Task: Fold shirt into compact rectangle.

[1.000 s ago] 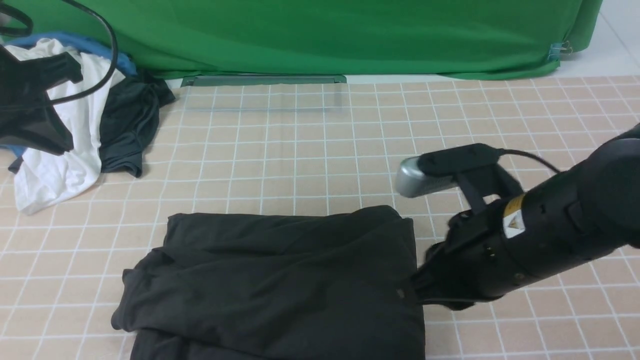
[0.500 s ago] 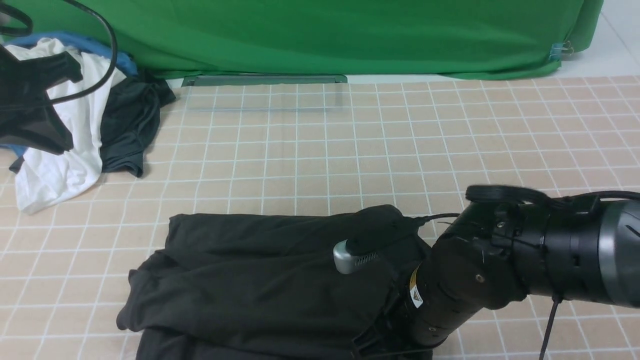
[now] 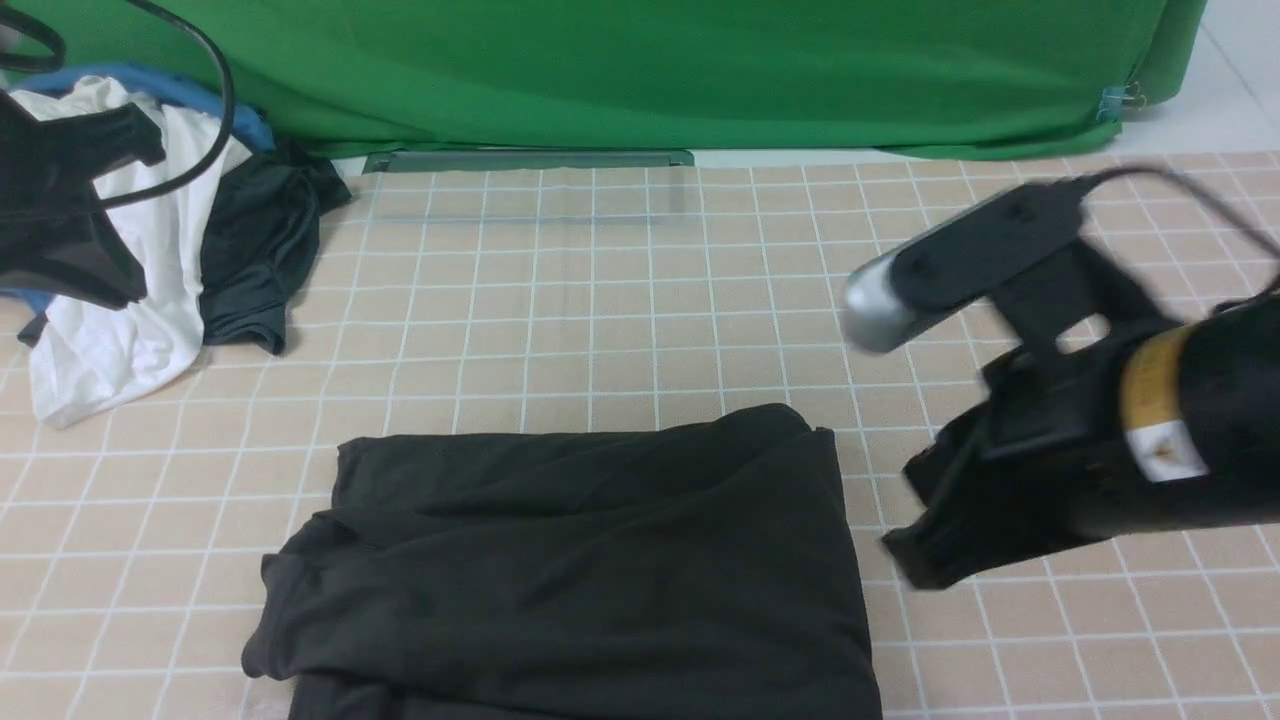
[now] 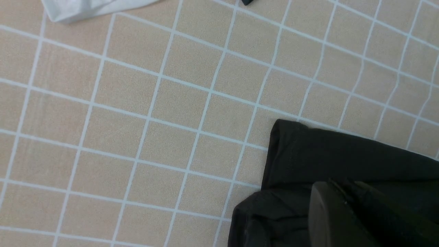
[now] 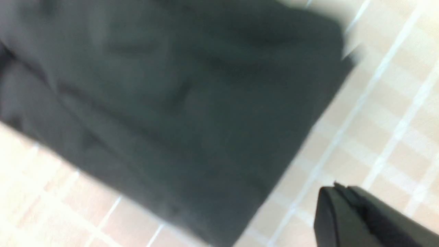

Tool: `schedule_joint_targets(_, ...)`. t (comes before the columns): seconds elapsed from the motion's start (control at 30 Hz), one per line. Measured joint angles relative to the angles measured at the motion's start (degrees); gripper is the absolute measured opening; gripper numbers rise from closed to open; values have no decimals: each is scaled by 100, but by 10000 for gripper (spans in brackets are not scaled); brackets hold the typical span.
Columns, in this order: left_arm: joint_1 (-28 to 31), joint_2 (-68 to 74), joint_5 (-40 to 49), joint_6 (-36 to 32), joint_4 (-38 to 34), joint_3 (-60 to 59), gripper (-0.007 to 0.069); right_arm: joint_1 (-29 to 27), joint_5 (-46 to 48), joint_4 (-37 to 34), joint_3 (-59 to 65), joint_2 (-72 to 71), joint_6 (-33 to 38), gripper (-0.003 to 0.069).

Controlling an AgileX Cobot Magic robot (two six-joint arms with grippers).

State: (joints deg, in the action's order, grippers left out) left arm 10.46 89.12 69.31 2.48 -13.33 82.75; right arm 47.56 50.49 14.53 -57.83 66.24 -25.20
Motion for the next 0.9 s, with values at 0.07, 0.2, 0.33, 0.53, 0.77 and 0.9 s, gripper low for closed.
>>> schedule_joint_targets(0.07, 0, 0, 0, 0, 0, 0, 15, 0, 50, 196, 0, -610, 65, 25)
schedule_joint_targets(0.2, 0, 0, -5, 0, 0, 0, 15, 0, 28, 413, 148, -1727, 332, 25)
schedule_joint_targets(0.33, 0, 0, -5, 0, 0, 0, 15, 0, -658, 479, 908, -2967, 692, 25)
schedule_joint_targets(0.53, 0, 0, -5, 0, 0, 0, 15, 0, -2516, 479, 2650, -4276, 1089, 25)
schedule_joint_targets(0.77, 0, 0, -17, 0, 0, 0, 15, 0, -3344, 449, 3131, -4530, 1144, 29)
schedule_joint_targets(0.9, 0, 0, -22, 0, 0, 0, 15, 0, -3478, 430, 3131, -4530, 1144, 37)
